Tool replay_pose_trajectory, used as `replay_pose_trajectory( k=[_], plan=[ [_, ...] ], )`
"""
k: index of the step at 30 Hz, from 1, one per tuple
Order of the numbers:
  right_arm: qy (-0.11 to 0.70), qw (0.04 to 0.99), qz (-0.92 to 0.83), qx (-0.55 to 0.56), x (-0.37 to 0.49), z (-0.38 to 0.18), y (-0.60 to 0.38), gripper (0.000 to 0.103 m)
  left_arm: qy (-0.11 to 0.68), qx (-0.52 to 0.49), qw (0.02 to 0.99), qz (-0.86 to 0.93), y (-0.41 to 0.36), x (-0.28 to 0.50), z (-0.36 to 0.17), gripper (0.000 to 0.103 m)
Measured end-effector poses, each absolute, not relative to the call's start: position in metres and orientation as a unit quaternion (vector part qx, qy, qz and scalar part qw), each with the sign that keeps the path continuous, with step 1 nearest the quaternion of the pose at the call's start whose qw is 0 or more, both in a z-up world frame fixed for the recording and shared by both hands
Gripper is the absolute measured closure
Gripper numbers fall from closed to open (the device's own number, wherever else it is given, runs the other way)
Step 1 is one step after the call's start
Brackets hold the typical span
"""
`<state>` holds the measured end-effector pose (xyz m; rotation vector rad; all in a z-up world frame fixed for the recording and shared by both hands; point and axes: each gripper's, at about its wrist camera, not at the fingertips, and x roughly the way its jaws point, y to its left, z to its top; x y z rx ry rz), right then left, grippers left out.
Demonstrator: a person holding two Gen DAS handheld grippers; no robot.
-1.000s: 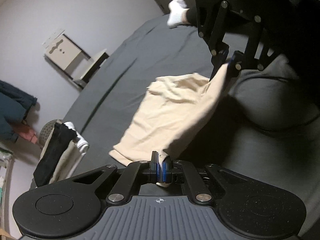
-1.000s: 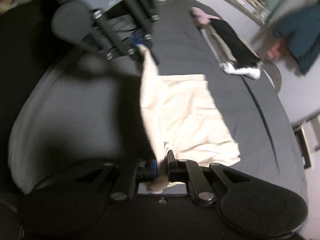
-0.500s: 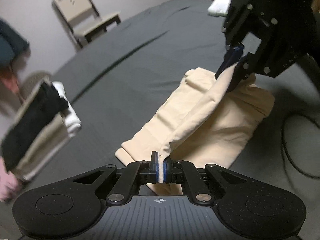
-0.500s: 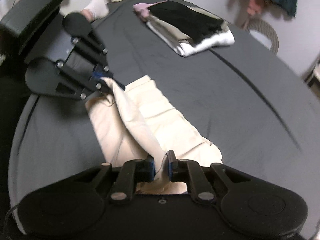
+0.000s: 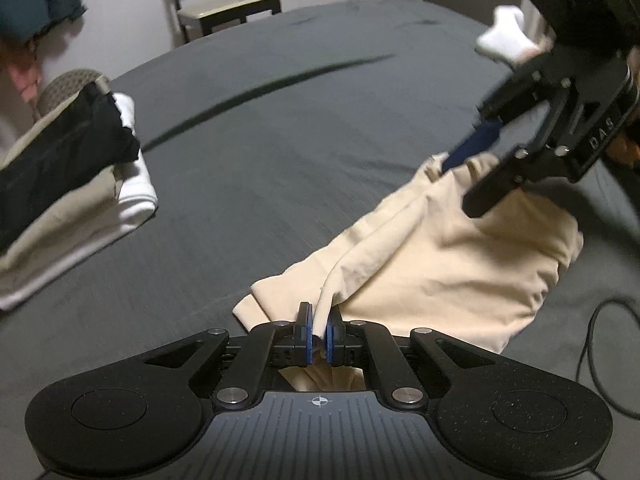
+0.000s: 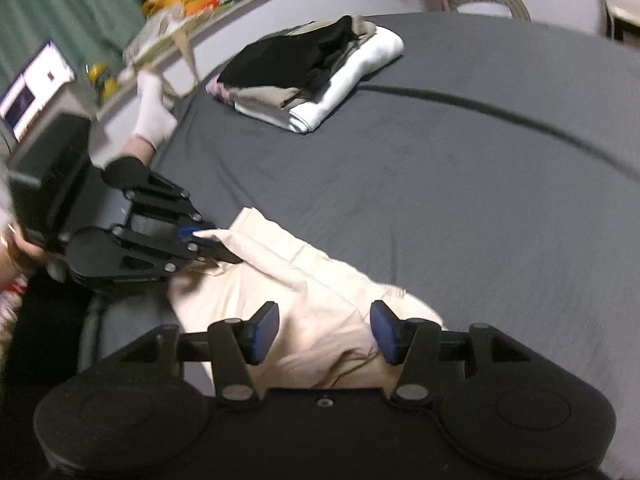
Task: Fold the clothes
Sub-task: 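Lay the folded garment flat with the left gripper while the right gripper withdraws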
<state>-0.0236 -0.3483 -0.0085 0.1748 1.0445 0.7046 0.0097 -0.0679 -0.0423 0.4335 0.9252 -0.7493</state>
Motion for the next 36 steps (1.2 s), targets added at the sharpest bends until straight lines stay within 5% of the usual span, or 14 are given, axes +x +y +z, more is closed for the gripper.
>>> replay_pose_trajectory(
  k=[5, 8, 14, 23, 26, 29, 36],
  plan=[
    [0.497, 0.791, 0.320, 0.153, -0.028, -0.018, -0.370, 0.058, 0.445, 0.115, 0.820, -0.341, -0.050, 0.015, -0.046, 0.099],
    [0.497, 0.783, 0.313, 0.203, -0.025, -0.027, -0.379, 0.093, 0.447, 0.047, 0.831, -0.328, -0.033, 0.017, -0.049, 0.099],
    [0.479, 0.795, 0.288, 0.235, -0.020, -0.030, -0.380, 0.093, 0.418, -0.032, 0.859, -0.294, -0.010, 0.012, -0.047, 0.099],
    [0.482, 0.802, 0.262, 0.236, -0.014, -0.043, -0.372, 0.091, 0.376, 0.027, 0.896, -0.236, -0.008, -0.004, -0.030, 0.099],
    [0.470, 0.814, 0.257, 0.226, -0.017, -0.034, -0.373, 0.078, 0.357, 0.003, 0.892, -0.277, -0.014, -0.013, -0.021, 0.099],
    [0.454, 0.833, 0.263, 0.173, -0.032, -0.012, -0.371, 0.065, 0.367, -0.019, 0.864, -0.346, -0.032, -0.023, -0.025, 0.099],
    [0.447, 0.835, 0.321, -0.021, -0.102, 0.017, -0.343, 0.065, 0.419, 0.014, 0.843, -0.336, -0.050, -0.034, -0.058, 0.099]
  ],
)
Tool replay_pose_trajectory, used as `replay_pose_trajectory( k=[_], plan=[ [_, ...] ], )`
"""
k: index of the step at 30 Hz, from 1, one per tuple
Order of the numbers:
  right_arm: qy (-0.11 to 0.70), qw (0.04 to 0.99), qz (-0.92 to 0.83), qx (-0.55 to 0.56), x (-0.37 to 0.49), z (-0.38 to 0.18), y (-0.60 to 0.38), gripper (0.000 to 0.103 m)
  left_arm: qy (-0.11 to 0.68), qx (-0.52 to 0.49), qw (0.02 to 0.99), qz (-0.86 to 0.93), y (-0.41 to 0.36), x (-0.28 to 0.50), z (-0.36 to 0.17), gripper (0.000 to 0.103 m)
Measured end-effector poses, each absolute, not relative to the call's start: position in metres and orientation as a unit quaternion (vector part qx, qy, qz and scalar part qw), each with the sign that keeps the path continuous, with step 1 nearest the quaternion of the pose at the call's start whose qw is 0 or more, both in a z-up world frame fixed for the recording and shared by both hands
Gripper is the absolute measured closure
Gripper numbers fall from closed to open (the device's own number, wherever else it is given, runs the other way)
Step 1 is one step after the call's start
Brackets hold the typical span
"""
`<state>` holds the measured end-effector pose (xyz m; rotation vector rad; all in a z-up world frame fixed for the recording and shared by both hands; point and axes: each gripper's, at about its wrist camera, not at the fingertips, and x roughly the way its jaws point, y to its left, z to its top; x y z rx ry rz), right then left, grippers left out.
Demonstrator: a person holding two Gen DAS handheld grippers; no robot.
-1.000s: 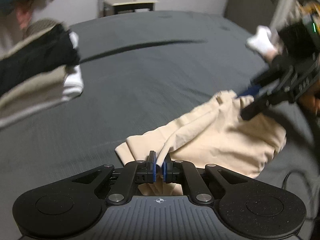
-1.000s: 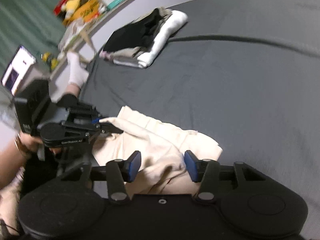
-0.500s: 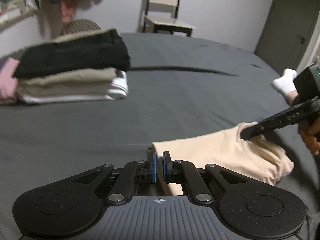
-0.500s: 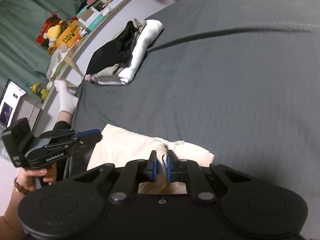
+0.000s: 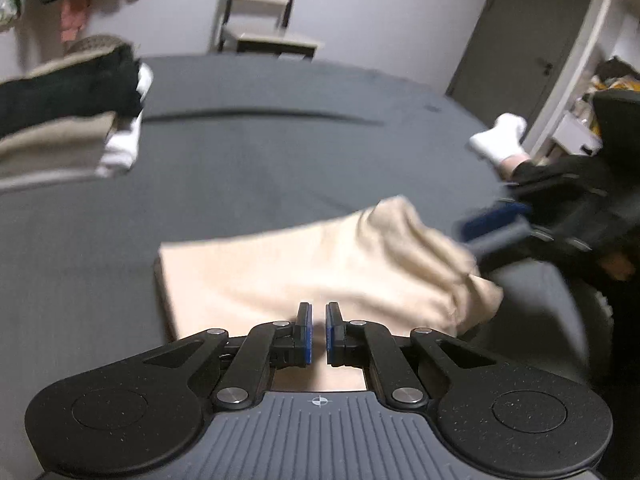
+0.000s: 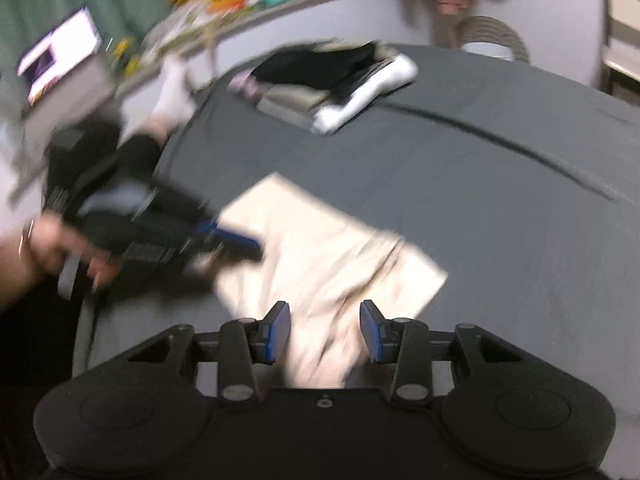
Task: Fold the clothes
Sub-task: 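Lay the folded garment flat with the left gripper while the right gripper withdraws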
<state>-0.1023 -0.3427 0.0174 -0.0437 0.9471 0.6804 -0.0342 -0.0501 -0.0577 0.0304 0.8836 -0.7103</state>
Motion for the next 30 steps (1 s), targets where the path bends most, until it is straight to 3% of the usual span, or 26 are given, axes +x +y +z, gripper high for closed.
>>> replay_pose_trajectory(
  k=[4, 5, 6, 16, 20, 24, 30],
  plan=[
    [0.463, 0.826, 0.314, -0.070, -0.118, 0.007, -0.327, 0.066, 0.432, -0.033, 0.836, -0.337, -0.034, -0.032, -0.069, 0.099],
    [0.467, 0.825, 0.308, -0.077, -0.118, 0.004, -0.324, 0.075, 0.434, -0.041, 0.834, -0.338, -0.031, -0.031, -0.070, 0.099],
    [0.475, 0.822, 0.305, -0.079, -0.117, 0.002, -0.322, 0.094, 0.435, -0.046, 0.833, -0.340, -0.030, -0.030, -0.071, 0.099],
    [0.515, 0.814, 0.268, 0.015, -0.110, -0.013, -0.361, 0.094, 0.438, -0.058, 0.827, -0.348, -0.030, -0.028, -0.080, 0.099],
    [0.493, 0.822, 0.282, 0.050, -0.113, -0.001, -0.369, 0.081, 0.435, -0.055, 0.828, -0.350, -0.030, -0.030, -0.078, 0.099],
    [0.436, 0.851, 0.270, 0.114, -0.113, 0.017, -0.380, 0.051, 0.424, -0.033, 0.836, -0.346, -0.033, -0.036, -0.070, 0.099],
    [0.441, 0.854, 0.228, 0.157, -0.084, 0.007, -0.362, 0.054, 0.389, -0.051, 0.852, -0.346, -0.029, -0.040, -0.056, 0.099]
  ],
)
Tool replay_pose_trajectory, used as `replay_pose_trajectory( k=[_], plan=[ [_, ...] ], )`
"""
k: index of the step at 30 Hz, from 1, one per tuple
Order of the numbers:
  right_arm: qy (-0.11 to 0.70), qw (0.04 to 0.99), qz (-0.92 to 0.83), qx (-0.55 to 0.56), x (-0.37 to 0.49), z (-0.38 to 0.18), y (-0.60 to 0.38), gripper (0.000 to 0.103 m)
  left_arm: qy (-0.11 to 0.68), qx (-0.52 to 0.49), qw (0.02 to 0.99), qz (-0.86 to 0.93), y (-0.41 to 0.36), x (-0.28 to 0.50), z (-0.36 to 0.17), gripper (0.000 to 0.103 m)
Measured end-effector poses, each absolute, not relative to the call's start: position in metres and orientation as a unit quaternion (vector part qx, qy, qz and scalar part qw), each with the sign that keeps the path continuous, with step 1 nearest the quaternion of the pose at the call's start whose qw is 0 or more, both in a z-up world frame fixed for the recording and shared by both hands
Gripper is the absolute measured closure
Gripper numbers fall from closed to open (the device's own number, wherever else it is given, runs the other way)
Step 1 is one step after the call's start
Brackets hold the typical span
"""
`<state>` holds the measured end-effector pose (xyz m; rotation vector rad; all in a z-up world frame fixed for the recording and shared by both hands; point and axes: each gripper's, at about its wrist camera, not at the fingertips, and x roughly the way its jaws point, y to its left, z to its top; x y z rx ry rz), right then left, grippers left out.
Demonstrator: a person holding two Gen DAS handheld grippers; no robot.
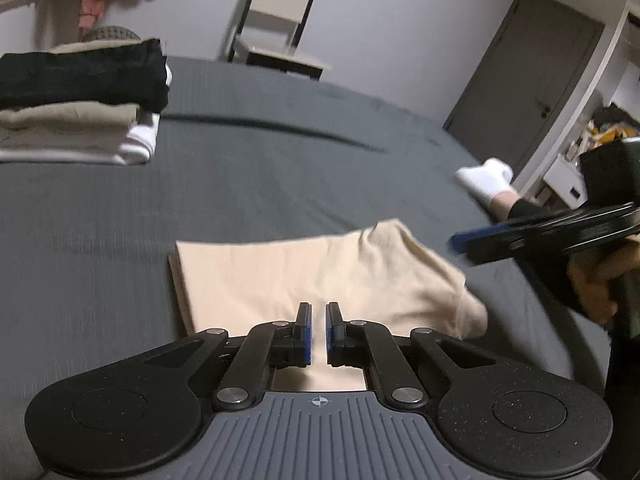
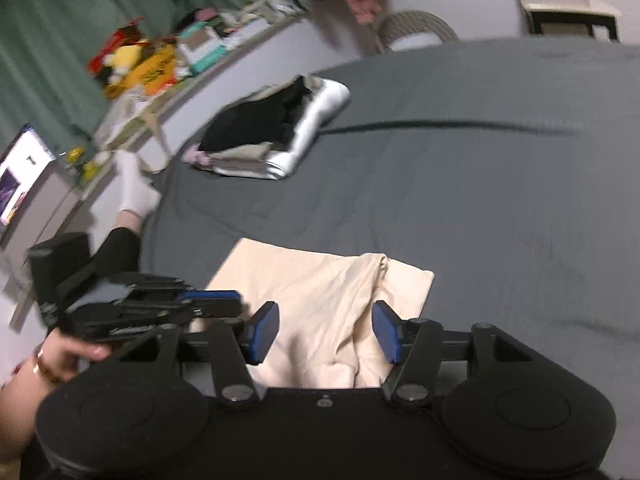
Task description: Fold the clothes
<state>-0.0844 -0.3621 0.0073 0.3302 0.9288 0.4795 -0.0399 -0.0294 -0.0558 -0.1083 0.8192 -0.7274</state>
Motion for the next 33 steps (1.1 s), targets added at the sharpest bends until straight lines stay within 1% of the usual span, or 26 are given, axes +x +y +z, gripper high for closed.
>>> replay_pose_trajectory(
  k=[1, 2, 3, 5, 10, 11, 13, 14, 15, 17, 19, 20, 21, 23, 25, 26, 27, 29, 31, 32, 33],
  plan=[
    [0.452, 0.851, 0.219, 0.153, -0.079, 0.003, -0.358, 0.058, 0.392, -0.049, 0.852, -0.343, -0.029, -0.039, -0.057, 0.099],
    [0.459, 0.850, 0.214, 0.143, -0.077, -0.002, -0.355, 0.073, 0.397, -0.044, 0.852, -0.339, -0.030, -0.038, -0.058, 0.099],
    [0.465, 0.848, 0.214, 0.137, -0.075, -0.007, -0.353, 0.097, 0.404, -0.038, 0.851, -0.333, -0.030, -0.038, -0.061, 0.099],
    [0.472, 0.847, 0.205, 0.133, -0.075, -0.015, -0.356, 0.098, 0.419, -0.026, 0.849, -0.322, -0.031, -0.036, -0.067, 0.099],
    [0.481, 0.842, 0.192, 0.152, -0.077, -0.032, -0.366, 0.098, 0.427, -0.058, 0.843, -0.323, -0.024, -0.031, -0.074, 0.099],
    [0.481, 0.841, 0.193, 0.156, -0.077, -0.031, -0.367, 0.097, 0.427, -0.060, 0.842, -0.323, -0.023, -0.031, -0.074, 0.099],
    [0.474, 0.843, 0.198, 0.162, -0.079, -0.026, -0.369, 0.085, 0.427, -0.063, 0.843, -0.320, -0.023, -0.032, -0.073, 0.099],
    [0.464, 0.847, 0.200, 0.164, -0.082, -0.023, -0.369, 0.071, 0.428, -0.066, 0.844, -0.318, -0.023, -0.033, -0.073, 0.099],
    [0.448, 0.856, 0.203, 0.158, -0.087, -0.018, -0.369, 0.060, 0.427, -0.069, 0.845, -0.315, -0.022, -0.034, -0.071, 0.099],
    [0.417, 0.875, 0.209, 0.132, -0.096, -0.008, -0.365, 0.051, 0.424, -0.077, 0.849, -0.306, -0.019, -0.035, -0.067, 0.099],
    [0.388, 0.893, 0.218, 0.069, -0.107, 0.003, -0.348, 0.048, 0.424, -0.094, 0.854, -0.287, -0.013, -0.033, -0.064, 0.097],
    [0.377, 0.899, 0.222, 0.033, -0.113, 0.006, -0.337, 0.041, 0.423, -0.109, 0.855, -0.279, -0.009, -0.032, -0.063, 0.088],
    [0.365, 0.903, 0.227, -0.009, -0.119, 0.009, -0.324, 0.031, 0.422, -0.125, 0.855, -0.274, -0.005, -0.031, -0.062, 0.081],
    [0.342, 0.905, 0.241, -0.077, -0.133, 0.010, -0.297, 0.029, 0.418, -0.151, 0.856, -0.266, 0.001, -0.029, -0.061, 0.050],
    [0.320, 0.901, 0.253, -0.143, -0.146, 0.009, -0.269, 0.024, 0.405, -0.164, 0.861, -0.259, 0.007, -0.030, -0.056, 0.038],
    [0.308, 0.898, 0.259, -0.179, -0.153, 0.006, -0.253, 0.021, 0.401, -0.167, 0.863, -0.257, 0.009, -0.031, -0.054, 0.037],
    [0.298, 0.894, 0.259, -0.214, -0.159, 0.003, -0.239, 0.015, 0.398, -0.168, 0.865, -0.256, 0.012, -0.031, -0.052, 0.037],
    [0.277, 0.882, 0.256, -0.283, -0.172, -0.003, -0.213, 0.008, 0.396, -0.173, 0.866, -0.253, 0.017, -0.031, -0.051, 0.037],
    [0.253, 0.870, 0.250, -0.342, -0.182, -0.011, -0.188, 0.006, 0.399, -0.178, 0.864, -0.249, 0.022, -0.030, -0.051, 0.037],
    [0.248, 0.864, 0.247, -0.361, -0.184, -0.014, -0.178, 0.001, 0.401, -0.182, 0.863, -0.247, 0.025, -0.029, -0.051, 0.037],
    [0.252, 0.860, 0.245, -0.370, -0.184, -0.017, -0.169, 0.000, 0.403, -0.186, 0.862, -0.246, 0.028, -0.028, -0.052, 0.037]
  ],
)
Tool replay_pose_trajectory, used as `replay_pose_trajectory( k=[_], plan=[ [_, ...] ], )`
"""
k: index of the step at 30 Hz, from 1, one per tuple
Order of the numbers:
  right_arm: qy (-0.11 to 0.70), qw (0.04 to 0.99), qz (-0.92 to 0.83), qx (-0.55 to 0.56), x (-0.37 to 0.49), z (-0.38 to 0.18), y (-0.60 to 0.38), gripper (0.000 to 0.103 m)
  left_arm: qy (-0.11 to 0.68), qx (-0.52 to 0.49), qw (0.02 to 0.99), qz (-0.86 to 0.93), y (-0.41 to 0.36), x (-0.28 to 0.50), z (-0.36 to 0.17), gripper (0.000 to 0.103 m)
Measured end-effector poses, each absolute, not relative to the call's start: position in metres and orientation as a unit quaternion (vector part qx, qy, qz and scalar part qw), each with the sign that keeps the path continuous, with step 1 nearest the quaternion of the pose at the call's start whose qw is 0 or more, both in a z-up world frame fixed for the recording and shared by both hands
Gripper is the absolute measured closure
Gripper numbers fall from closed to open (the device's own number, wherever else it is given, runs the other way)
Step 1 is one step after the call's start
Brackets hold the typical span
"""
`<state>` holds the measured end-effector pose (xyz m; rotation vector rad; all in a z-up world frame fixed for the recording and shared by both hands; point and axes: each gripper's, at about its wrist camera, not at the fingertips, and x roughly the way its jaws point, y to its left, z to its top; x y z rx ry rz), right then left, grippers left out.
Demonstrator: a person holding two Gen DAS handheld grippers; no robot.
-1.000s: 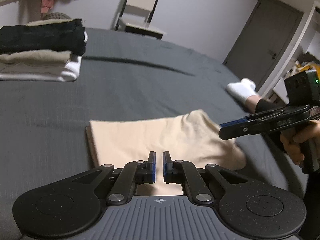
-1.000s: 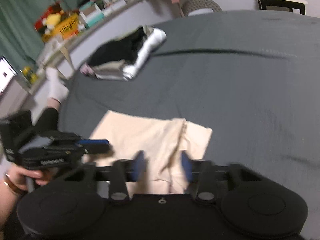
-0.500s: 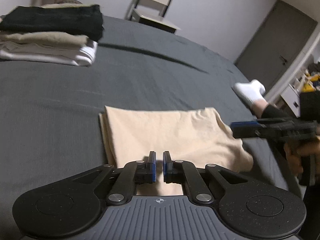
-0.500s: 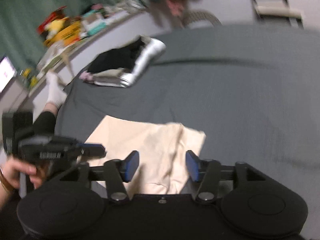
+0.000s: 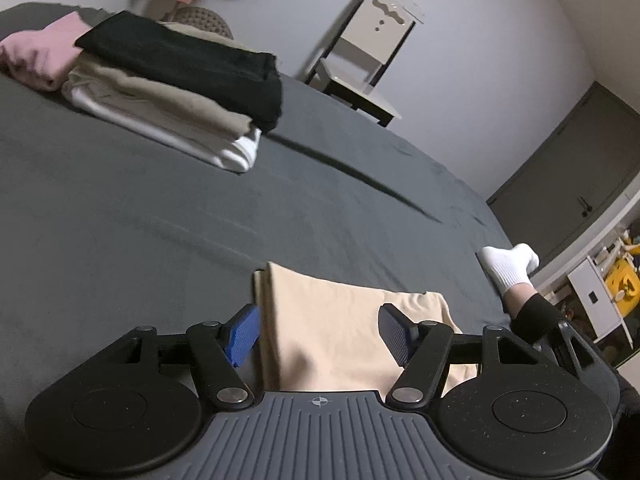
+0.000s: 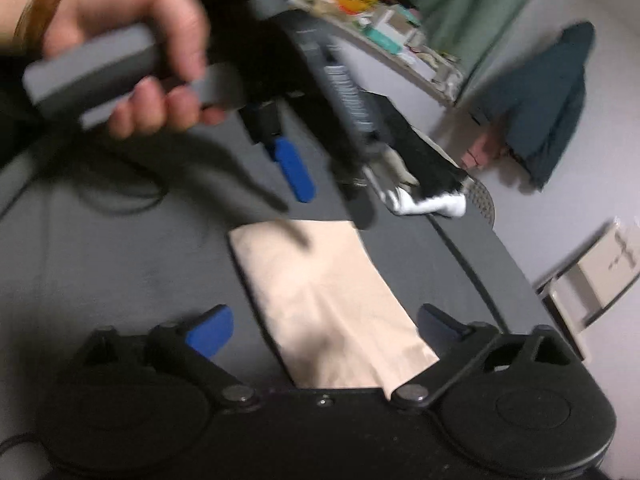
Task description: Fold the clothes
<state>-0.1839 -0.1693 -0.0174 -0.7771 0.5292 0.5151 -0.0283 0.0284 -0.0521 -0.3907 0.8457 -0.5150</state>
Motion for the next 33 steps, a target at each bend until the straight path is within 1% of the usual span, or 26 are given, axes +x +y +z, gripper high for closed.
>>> replay_pose_trajectory(
  k=[5, 9, 12, 14, 19, 25, 28, 30, 33],
  plan=[
    [0.286, 0.841, 0.223, -0.401, -0.175, -0.032, -0.141, 0.000, 0.417, -0.198, 0.858, -0.226, 0.041, -0.027, -0.055, 0.037],
    [0.222, 0.824, 0.158, -0.496, -0.185, -0.048, -0.116, 0.000, 0.419, -0.214, 0.855, -0.216, 0.050, -0.026, -0.057, 0.037],
    [0.195, 0.792, 0.152, -0.558, -0.186, -0.062, -0.100, 0.000, 0.418, -0.230, 0.852, -0.214, 0.055, -0.026, -0.057, 0.037],
    [0.194, 0.776, 0.156, -0.580, -0.183, -0.064, -0.093, 0.000, 0.419, -0.240, 0.848, -0.217, 0.055, -0.026, -0.058, 0.037],
    [0.230, 0.756, 0.132, -0.599, -0.160, -0.063, -0.081, 0.000, 0.426, -0.242, 0.846, -0.211, 0.052, -0.025, -0.059, 0.037],
    [0.228, 0.727, 0.113, -0.638, -0.146, -0.069, -0.078, 0.002, 0.436, -0.246, 0.843, -0.196, 0.053, -0.023, -0.062, 0.037],
    [0.216, 0.728, 0.116, -0.640, -0.141, -0.071, -0.077, 0.004, 0.439, -0.249, 0.842, -0.190, 0.056, -0.022, -0.064, 0.037],
    [0.220, 0.733, 0.122, -0.631, -0.137, -0.070, -0.076, 0.010, 0.441, -0.252, 0.841, -0.185, 0.058, -0.022, -0.064, 0.037],
    [0.224, 0.738, 0.121, -0.625, -0.130, -0.070, -0.073, 0.011, 0.442, -0.256, 0.841, -0.179, 0.061, -0.021, -0.065, 0.037]
  ],
)
